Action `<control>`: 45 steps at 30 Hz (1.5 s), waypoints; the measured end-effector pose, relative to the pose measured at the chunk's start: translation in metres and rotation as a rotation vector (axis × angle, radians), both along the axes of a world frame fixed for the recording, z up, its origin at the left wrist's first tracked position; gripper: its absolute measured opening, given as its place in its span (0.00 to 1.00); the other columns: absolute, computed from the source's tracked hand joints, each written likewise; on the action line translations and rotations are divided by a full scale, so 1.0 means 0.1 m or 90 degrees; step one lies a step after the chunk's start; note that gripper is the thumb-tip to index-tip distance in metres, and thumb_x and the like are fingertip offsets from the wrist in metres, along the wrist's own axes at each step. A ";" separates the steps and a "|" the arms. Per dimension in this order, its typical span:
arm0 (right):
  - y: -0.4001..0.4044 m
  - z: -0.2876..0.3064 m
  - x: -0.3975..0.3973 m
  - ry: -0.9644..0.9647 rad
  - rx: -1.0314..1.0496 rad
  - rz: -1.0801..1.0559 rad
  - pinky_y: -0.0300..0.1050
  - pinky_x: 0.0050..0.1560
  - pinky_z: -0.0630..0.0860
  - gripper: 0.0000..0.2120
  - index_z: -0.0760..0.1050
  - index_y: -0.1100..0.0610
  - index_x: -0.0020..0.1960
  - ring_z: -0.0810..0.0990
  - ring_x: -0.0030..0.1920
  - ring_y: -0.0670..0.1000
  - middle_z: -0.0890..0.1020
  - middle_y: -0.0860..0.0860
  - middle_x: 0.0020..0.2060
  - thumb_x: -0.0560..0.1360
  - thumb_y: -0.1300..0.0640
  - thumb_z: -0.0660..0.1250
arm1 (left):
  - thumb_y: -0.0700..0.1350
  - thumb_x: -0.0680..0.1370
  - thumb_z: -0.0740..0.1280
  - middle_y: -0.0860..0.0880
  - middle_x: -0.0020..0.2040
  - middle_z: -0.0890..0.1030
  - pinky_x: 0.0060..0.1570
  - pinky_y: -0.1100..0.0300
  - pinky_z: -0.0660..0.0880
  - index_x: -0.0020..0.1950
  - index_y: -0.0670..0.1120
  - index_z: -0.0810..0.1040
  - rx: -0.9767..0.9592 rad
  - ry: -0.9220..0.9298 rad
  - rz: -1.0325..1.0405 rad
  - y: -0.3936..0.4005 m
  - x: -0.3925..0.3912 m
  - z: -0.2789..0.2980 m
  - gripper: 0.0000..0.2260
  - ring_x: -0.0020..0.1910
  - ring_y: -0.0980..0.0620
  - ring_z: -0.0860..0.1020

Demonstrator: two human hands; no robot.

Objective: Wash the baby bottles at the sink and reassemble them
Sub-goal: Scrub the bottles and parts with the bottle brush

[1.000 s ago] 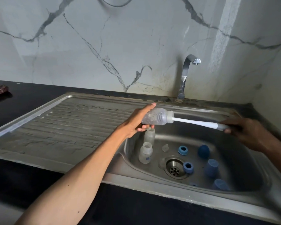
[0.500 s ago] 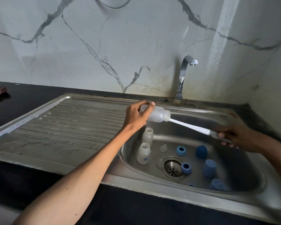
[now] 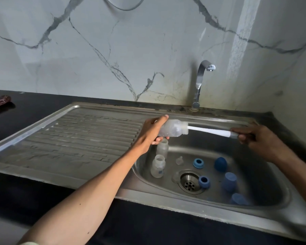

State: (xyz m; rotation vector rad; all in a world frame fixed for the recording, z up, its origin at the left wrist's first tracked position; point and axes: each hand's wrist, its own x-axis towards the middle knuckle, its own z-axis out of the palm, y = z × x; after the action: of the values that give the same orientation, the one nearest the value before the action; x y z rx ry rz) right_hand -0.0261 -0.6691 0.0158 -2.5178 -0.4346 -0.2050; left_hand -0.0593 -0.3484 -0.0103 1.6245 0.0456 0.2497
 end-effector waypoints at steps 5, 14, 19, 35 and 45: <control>0.06 0.11 -0.06 -0.017 -0.182 -0.073 0.57 0.65 0.63 0.16 0.76 0.45 0.64 0.74 0.60 0.58 0.79 0.55 0.58 0.80 0.59 0.63 | 0.52 0.80 0.67 0.42 0.30 0.78 0.19 0.67 0.59 0.43 0.46 0.79 0.052 -0.026 0.064 0.00 0.01 0.00 0.12 0.17 0.54 0.69; -0.26 0.06 0.10 -0.004 -0.013 0.051 0.46 0.52 0.71 0.16 0.78 0.51 0.62 0.78 0.50 0.55 0.82 0.54 0.50 0.78 0.65 0.65 | 0.55 0.80 0.65 0.36 0.30 0.78 0.19 0.66 0.55 0.47 0.39 0.79 -0.010 -0.023 0.050 0.15 0.10 0.04 0.18 0.20 0.51 0.61; -0.32 0.09 0.07 -0.003 -0.037 0.072 0.45 0.51 0.69 0.22 0.76 0.43 0.62 0.79 0.49 0.53 0.84 0.54 0.49 0.76 0.66 0.67 | 0.54 0.80 0.66 0.34 0.31 0.78 0.19 0.67 0.56 0.53 0.33 0.77 0.015 -0.008 0.047 0.20 0.07 -0.01 0.22 0.19 0.51 0.62; -0.36 0.19 -0.05 -0.034 -0.011 0.037 0.39 0.55 0.68 0.19 0.81 0.43 0.57 0.76 0.53 0.45 0.82 0.43 0.49 0.71 0.61 0.75 | 0.55 0.79 0.66 0.35 0.31 0.79 0.19 0.66 0.57 0.50 0.35 0.79 0.017 -0.006 0.059 0.16 0.10 0.02 0.21 0.20 0.50 0.63; -0.71 0.05 0.14 0.022 -0.116 0.091 0.37 0.50 0.75 0.25 0.80 0.34 0.45 0.81 0.45 0.38 0.82 0.30 0.40 0.63 0.19 0.57 | 0.62 0.76 0.70 0.36 0.37 0.83 0.25 0.61 0.70 0.50 0.42 0.81 -0.096 -0.006 0.134 0.09 0.15 0.02 0.22 0.25 0.49 0.73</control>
State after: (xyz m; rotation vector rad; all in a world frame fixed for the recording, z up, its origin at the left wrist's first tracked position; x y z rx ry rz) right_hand -0.0118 -0.7403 0.0204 -2.6495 -0.6434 -0.0690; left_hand -0.0445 -0.3396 -0.0084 1.4683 0.2238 0.4055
